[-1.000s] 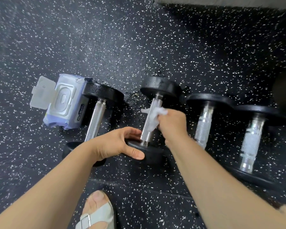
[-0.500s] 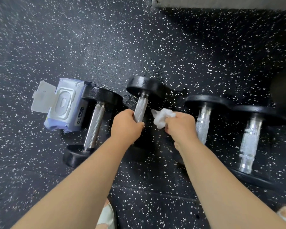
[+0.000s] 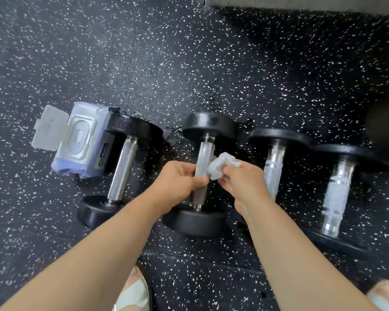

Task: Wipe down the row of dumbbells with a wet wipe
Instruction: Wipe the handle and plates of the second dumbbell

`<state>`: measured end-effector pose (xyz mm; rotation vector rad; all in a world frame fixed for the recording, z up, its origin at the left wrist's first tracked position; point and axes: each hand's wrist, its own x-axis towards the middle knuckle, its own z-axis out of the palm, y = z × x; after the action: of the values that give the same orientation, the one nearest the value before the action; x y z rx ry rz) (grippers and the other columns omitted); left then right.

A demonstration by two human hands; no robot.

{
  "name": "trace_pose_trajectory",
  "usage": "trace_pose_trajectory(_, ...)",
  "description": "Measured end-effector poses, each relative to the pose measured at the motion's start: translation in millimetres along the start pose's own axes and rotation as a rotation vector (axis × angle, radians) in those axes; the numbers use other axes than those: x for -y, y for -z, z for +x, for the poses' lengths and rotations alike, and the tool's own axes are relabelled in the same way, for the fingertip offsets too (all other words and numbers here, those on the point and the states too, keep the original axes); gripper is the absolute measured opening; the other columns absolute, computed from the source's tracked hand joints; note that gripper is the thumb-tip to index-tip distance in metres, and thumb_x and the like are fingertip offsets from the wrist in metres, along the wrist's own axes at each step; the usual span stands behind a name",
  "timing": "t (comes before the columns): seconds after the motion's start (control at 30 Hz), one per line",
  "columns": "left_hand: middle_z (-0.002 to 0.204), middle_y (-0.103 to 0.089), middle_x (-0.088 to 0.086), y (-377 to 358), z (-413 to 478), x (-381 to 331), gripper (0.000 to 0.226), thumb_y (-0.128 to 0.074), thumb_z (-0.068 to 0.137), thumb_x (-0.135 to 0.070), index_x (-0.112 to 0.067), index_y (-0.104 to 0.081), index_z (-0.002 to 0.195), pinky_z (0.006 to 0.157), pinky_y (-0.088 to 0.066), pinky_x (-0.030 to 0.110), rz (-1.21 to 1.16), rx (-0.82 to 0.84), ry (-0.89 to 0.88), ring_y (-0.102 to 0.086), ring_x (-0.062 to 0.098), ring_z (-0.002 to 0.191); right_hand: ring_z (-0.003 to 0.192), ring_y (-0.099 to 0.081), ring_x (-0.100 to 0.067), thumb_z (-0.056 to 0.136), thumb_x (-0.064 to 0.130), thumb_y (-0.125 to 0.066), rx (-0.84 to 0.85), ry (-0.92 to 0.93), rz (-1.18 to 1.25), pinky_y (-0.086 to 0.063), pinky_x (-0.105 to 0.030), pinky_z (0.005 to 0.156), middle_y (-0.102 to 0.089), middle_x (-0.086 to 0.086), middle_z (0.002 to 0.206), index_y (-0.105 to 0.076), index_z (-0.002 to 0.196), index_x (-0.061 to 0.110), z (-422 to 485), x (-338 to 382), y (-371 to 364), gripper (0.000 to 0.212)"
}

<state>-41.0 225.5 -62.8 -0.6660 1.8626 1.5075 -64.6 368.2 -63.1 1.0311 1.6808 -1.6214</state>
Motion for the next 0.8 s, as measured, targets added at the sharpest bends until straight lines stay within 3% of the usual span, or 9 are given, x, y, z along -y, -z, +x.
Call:
trace_pose_trajectory(0.07, 0.105, -0.064, 0.036, -5.3, -0.1, -0.1, 0.018, -0.071, 0.079, -0.014, -0.01, -0.077, 0.096, 0.093, -0.047, 0.049, -0.018, 0.1, 0.003, -0.054, 0.025, 0.083, 0.094, -0.068, -0.032, 0.084, 0.0, -0.052, -0.015, -0.002, -0.019, -0.052, -0.044, 0.092, -0.072, -0.018, 0.087, -0.067, 0.069, 0.002, -1.1, -4.4, -1.3, 0.021)
trace_pose_trajectory(0.17, 0.108, -0.063, 0.038, -10.3, 0.7, 2.6, 0.021, -0.073, 0.075, -0.019, -0.013, -0.078, 0.095, 0.091, -0.048, 0.056, -0.036, 0.144, 0.04, -0.053, 0.029, 0.084, 0.093, -0.067, -0.036, 0.08, 0.005, -0.053, -0.042, -0.029, -0.046, -0.053, -0.052, 0.088, -0.07, -0.013, 0.079, -0.064, 0.065, 0.005, -0.7, -2.9, -4.4, 0.019)
trace_pose_trajectory(0.23, 0.102, -0.071, 0.028, -10.7, 0.7, 3.6, 0.014, -0.071, 0.084, -0.013, -0.012, -0.077, 0.097, 0.096, -0.049, 0.056, -0.008, 0.13, 0.033, -0.063, 0.031, 0.086, 0.093, -0.067, -0.038, 0.08, 0.004, -0.054, -0.072, -0.024, -0.01, -0.054, -0.055, 0.085, -0.069, -0.014, 0.081, -0.063, 0.068, 0.009, 7.6, 7.9, -8.4, 0.016)
trace_pose_trajectory(0.3, 0.093, -0.077, 0.011, -6.4, 2.4, 5.9, 0.013, -0.07, 0.087, -0.013, -0.014, -0.076, 0.099, 0.091, -0.055, 0.046, 0.1, 0.082, 0.007, -0.071, 0.026, 0.088, 0.093, -0.067, -0.039, 0.08, -0.001, -0.053, -0.12, -0.019, 0.023, -0.053, -0.056, 0.083, -0.065, -0.015, 0.078, -0.064, 0.074, 0.004, 16.0, 17.6, -14.8, 0.013)
trace_pose_trajectory(0.4, 0.077, -0.075, -0.004, -1.2, 0.3, 7.3, 0.011, -0.076, 0.083, -0.022, -0.02, -0.078, 0.094, 0.066, -0.053, 0.025, 0.302, -0.055, -0.063, -0.066, 0.009, 0.063, 0.081, -0.064, -0.029, 0.085, 0.005, -0.053, -0.124, 0.081, -0.179, -0.054, -0.039, 0.073, -0.063, -0.011, 0.078, -0.064, 0.077, 0.005, 12.2, 10.0, -23.4, 0.013)
trace_pose_trajectory(0.53, 0.065, -0.067, -0.002, 8.5, -5.2, 12.8, 0.01, -0.072, 0.085, -0.022, -0.014, -0.078, 0.087, 0.051, -0.047, 0.02, 0.379, -0.141, -0.109, -0.051, 0.002, 0.047, 0.076, -0.06, -0.025, 0.082, 0.019, -0.057, -0.02, 0.139, -0.539, -0.04, -0.025, 0.055, -0.066, -0.008, 0.079, -0.072, 0.08, 0.013, -20.4, -18.2, -26.6, 0.016)
trace_pose_trajectory(0.63, 0.071, -0.058, 0.007, 22.6, -3.4, 18.2, 0.033, -0.065, 0.081, -0.027, 0.006, -0.066, 0.083, 0.065, -0.055, 0.041, 0.276, -0.12, -0.028, -0.049, 0.011, 0.063, 0.077, -0.059, -0.027, 0.083, 0.038, -0.06, 0.093, 0.103, -0.735, -0.037, -0.027, 0.059, -0.066, -0.005, 0.081, -0.073, 0.089, 0.015, -36.2, -33.3, -29.5, 0.027)
trace_pose_trajectory(0.7, 0.07, -0.057, 0.01, 29.2, -4.5, 20.0, 0.036, -0.062, 0.081, -0.027, 0.009, -0.064, 0.084, 0.065, -0.045, 0.038, 0.236, -0.111, -0.023, -0.047, 0.014, 0.068, 0.07, -0.054, -0.025, 0.082, 0.032, -0.062, 0.114, 0.076, -0.716, -0.034, -0.025, 0.052, -0.059, -0.004, 0.075, -0.07, 0.084, 0.014, -31.2, -30.9, -36.7, 0.02)
trace_pose_trajectory(0.8, 0.063, -0.061, 0.019, 33.0, -7.4, 19.6, 0.018, -0.065, 0.088, -0.021, -0.01, -0.076, 0.078, 0.058, -0.044, 0.027, 0.238, -0.092, -0.023, -0.046, 0.015, 0.057, 0.064, -0.061, -0.026, 0.076, 0.014, -0.062, 0.006, 0.038, -0.412, -0.044, -0.027, 0.044, -0.065, -0.011, 0.078, -0.07, 0.083, 0.006, 5.2, -12.1, -51.9, 0.013)
